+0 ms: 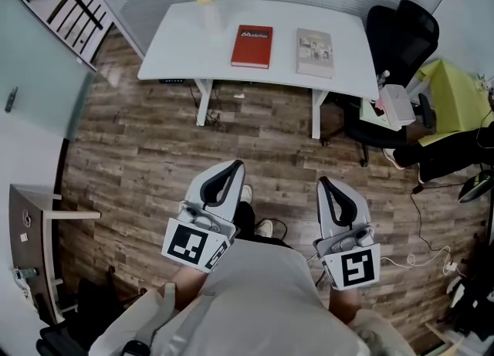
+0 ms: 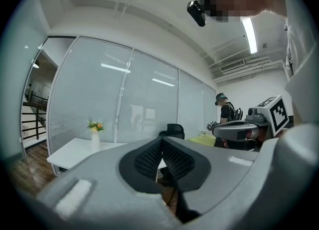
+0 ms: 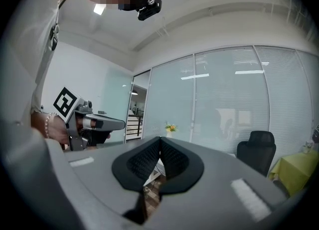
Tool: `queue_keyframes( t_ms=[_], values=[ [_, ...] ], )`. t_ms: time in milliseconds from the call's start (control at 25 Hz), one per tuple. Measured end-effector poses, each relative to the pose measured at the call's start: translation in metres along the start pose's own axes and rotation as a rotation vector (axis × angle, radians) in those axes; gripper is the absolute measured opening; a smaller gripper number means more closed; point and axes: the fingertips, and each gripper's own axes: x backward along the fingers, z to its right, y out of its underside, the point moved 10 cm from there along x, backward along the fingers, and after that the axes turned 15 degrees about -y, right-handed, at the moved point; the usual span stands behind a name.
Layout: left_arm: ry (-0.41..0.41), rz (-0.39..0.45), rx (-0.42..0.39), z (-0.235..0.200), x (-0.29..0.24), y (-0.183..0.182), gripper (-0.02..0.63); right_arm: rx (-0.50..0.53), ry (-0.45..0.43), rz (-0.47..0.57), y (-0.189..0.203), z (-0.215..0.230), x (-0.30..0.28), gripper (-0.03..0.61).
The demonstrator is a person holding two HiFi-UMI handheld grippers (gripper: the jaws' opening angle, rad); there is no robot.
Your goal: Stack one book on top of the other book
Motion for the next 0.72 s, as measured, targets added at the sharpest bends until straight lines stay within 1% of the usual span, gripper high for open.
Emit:
queue_keyframes(
  t_ms=[200, 320, 400, 560, 720],
  values=[
    [0.017, 0.014, -0.002, -0.009, -0.013, -0.004, 0.003, -0.006, -0.006, 0.029, -0.002, 0.010, -0.017, 0.006],
    [0.040, 0.023, 0.003, -0.019, -0.026, -0.003, 0.003, -0.033, -0.015, 0.036, -0.006, 0.013, -0.036, 0.005],
    [0.041, 0.025, -0.001, -0.025, -0.038, -0.003, 0.003, -0.037, -0.020, 0.040, -0.006, 0.019, -0.047, 0.005],
    [0.040, 0.041, 0.002, -0.046, -0.064, -0.008, 0.003, -0.047, -0.035, 0.039, -0.008, 0.035, -0.076, 0.005],
    [0.045, 0.053, 0.011, -0.075, -0.090, -0.013, 0.005, -0.047, -0.051, 0.045, -0.014, 0.050, -0.113, 0.005]
  ],
)
